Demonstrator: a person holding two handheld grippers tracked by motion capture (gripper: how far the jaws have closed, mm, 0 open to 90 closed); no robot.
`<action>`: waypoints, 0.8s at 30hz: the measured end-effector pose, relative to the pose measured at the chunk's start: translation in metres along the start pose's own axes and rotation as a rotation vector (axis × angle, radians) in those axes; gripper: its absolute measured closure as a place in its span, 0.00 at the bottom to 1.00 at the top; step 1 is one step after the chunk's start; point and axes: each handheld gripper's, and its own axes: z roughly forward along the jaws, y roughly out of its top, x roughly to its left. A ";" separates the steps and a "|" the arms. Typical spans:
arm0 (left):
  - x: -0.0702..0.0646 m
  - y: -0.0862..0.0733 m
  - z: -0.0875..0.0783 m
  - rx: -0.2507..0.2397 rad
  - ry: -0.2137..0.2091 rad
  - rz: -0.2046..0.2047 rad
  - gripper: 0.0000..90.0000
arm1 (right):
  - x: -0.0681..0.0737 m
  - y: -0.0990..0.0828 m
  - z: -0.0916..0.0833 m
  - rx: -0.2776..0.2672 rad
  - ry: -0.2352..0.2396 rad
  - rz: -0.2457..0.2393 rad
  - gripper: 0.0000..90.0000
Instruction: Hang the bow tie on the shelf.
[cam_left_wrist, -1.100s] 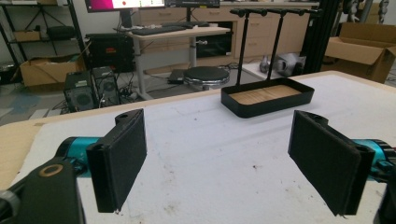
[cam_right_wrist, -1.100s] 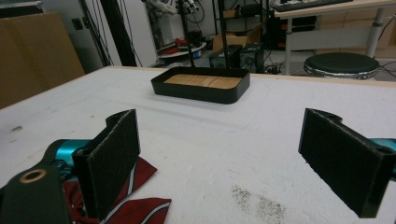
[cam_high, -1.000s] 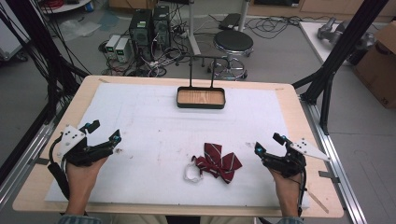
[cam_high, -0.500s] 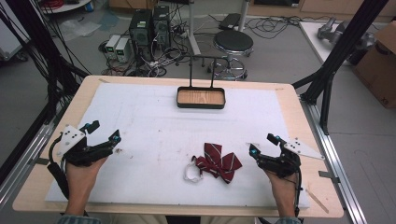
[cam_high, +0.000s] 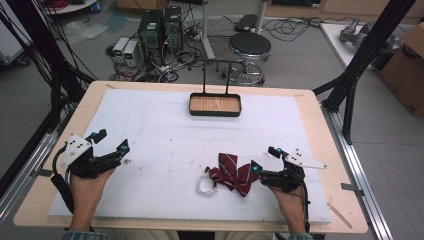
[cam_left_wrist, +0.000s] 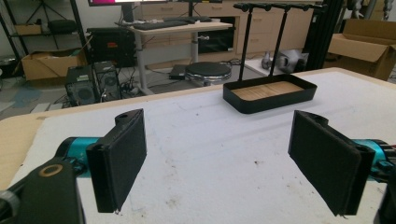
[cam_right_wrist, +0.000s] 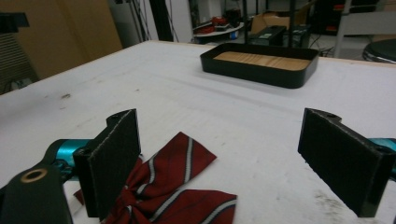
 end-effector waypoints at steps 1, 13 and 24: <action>0.000 0.000 0.000 0.000 0.000 -0.001 0.22 | 0.002 -0.001 0.002 0.006 0.008 -0.001 0.16; 0.000 0.000 -0.001 -0.002 0.003 -0.004 0.22 | 0.029 -0.014 0.034 0.148 0.128 -0.062 0.32; -0.001 0.000 0.000 -0.005 0.000 -0.004 0.22 | 0.042 -0.022 0.049 0.279 0.190 -0.132 0.56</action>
